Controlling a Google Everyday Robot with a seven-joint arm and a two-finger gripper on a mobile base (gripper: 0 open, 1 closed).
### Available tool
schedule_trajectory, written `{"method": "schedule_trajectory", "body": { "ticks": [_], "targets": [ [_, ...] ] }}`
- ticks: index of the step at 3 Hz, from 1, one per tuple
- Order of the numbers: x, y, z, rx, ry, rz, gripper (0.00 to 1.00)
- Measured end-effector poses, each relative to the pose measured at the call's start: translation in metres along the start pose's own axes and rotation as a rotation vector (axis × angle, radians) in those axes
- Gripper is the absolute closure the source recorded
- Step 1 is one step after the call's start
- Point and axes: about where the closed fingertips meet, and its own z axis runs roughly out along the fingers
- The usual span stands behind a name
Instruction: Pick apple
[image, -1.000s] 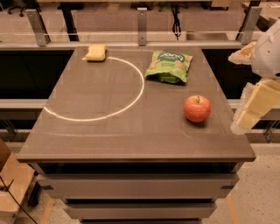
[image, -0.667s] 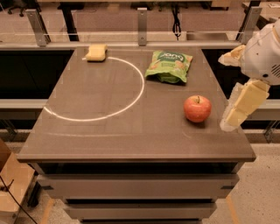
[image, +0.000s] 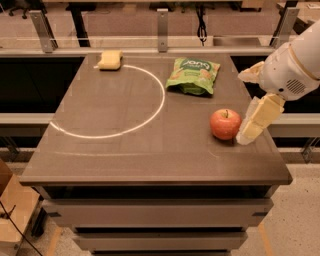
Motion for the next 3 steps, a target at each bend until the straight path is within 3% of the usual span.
{"method": "schedule_trajectory", "body": {
  "ticks": [1,3],
  "targets": [
    [0.014,-0.011,0.024,-0.028,-0.018,0.047,0.0],
    [0.034,-0.006,0.066,-0.116,-0.034,0.116,0.0]
  ]
}}
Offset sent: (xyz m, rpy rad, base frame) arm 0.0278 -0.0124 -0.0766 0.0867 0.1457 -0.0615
